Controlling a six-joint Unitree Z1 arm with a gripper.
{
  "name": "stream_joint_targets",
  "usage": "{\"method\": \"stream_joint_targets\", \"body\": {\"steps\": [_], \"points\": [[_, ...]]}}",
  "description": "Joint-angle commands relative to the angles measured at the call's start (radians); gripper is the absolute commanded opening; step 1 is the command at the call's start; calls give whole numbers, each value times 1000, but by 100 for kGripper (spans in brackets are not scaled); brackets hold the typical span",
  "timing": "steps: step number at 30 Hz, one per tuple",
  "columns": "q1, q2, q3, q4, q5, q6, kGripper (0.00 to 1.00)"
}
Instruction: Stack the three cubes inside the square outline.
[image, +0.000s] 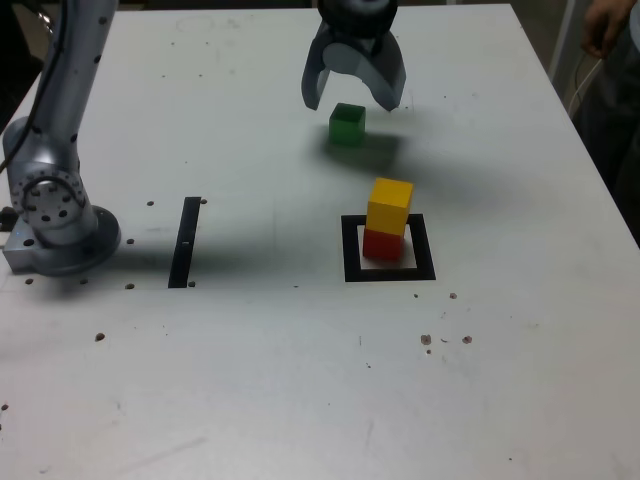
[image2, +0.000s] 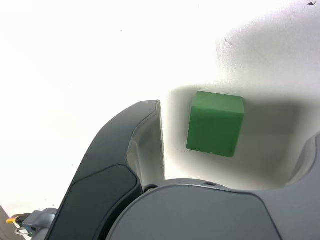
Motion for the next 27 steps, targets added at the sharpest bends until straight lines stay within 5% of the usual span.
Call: {"method": "stream_joint_targets", "body": {"steps": [1,12,27], "points": [[2,18,0,-2,-5,6,96],[12,56,-3,13,-45,59,84],[12,90,-4,8,-52,76,69]]}}
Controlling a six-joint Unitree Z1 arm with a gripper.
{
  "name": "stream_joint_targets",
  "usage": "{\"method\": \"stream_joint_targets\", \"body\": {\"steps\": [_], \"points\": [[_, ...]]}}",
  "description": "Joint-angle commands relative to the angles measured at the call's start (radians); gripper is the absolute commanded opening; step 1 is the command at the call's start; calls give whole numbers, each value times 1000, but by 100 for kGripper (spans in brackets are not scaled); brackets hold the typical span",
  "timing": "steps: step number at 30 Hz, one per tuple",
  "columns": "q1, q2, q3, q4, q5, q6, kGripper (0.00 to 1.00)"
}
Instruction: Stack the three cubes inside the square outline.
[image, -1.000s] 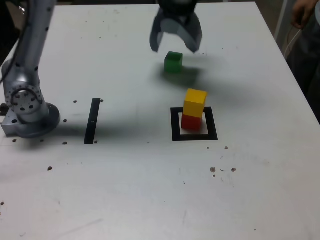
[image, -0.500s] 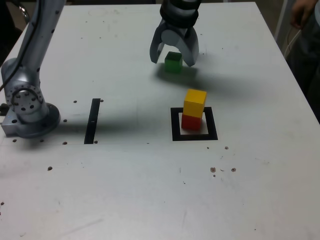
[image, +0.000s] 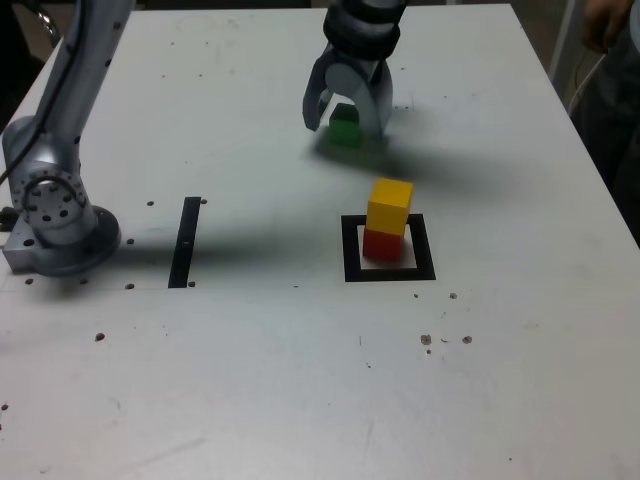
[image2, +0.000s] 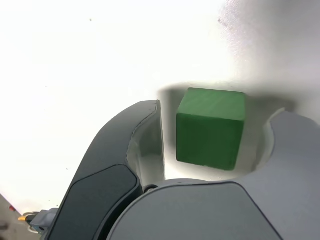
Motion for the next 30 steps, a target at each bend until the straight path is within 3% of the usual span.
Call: {"method": "stream_joint_targets", "body": {"steps": [1,4,9,17,22,30], "points": [[1,9,2,5,-4,5,69],[1,10,1,1,-9,9,65],[1,8,-3,-14,-15,11,51],[-9,7,-10,-38,-64,30,41],[-9,0,-13,-47,-63,30,31],[-13,-76,-3,-35,-65,29,29]]}}
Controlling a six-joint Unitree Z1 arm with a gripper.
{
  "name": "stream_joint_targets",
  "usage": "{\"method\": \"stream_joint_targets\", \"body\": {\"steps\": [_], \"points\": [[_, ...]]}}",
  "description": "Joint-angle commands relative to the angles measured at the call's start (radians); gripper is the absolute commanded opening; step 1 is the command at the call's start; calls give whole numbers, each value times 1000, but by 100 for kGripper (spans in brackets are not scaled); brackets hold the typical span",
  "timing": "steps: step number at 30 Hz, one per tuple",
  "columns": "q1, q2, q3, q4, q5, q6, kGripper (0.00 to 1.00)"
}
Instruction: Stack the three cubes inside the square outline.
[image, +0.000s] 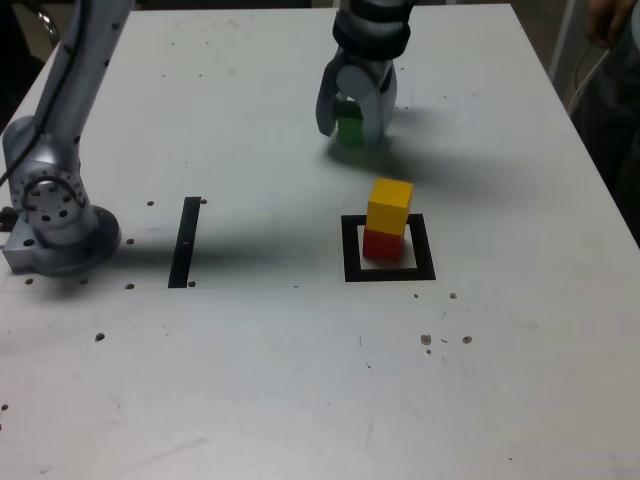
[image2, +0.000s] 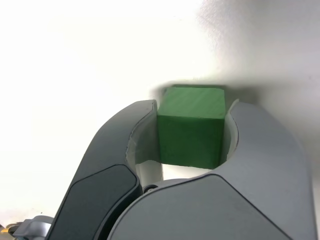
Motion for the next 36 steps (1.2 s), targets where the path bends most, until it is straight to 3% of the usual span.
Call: {"method": "stream_joint_targets", "body": {"steps": [1,10,21,28,36], "points": [[-8,-42,-7,18,-3,-2,29],[-94,-195,-35,134,-19,-70,29],[-315,-229,-204,380,-22,-289,29],[-417,-199,-263,408,-75,-381,29],[-454,-143,-308,410,-86,-413,29]]}}
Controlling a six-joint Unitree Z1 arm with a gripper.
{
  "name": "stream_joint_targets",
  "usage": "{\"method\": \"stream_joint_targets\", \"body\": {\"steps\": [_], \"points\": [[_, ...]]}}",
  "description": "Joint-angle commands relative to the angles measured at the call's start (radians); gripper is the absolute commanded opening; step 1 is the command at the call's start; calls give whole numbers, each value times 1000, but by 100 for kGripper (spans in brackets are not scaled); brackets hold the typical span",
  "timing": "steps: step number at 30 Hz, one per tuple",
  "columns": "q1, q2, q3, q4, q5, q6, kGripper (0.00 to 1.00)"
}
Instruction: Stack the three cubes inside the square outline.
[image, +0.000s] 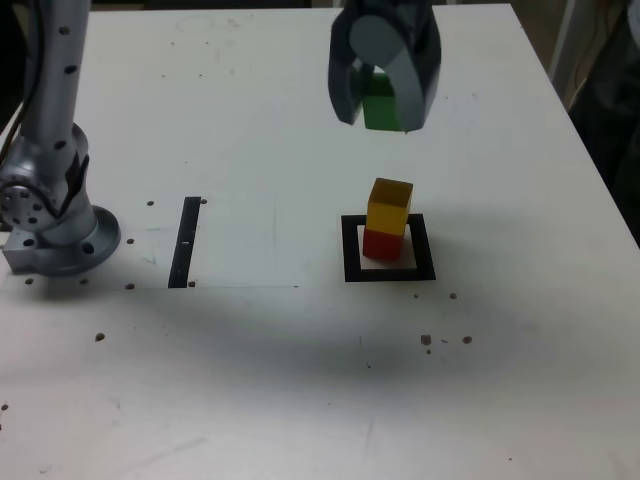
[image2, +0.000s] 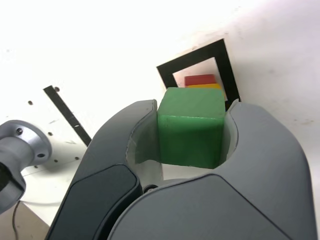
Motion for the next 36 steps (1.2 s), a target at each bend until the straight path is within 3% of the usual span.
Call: {"method": "stream_joint_targets", "body": {"steps": [1,19,36], "points": [[-14,16,-16,15,-5,-10,29],[-48,123,-27,25,-32,-48,29],[-60,120,25,25,-66,-48,30]]}}
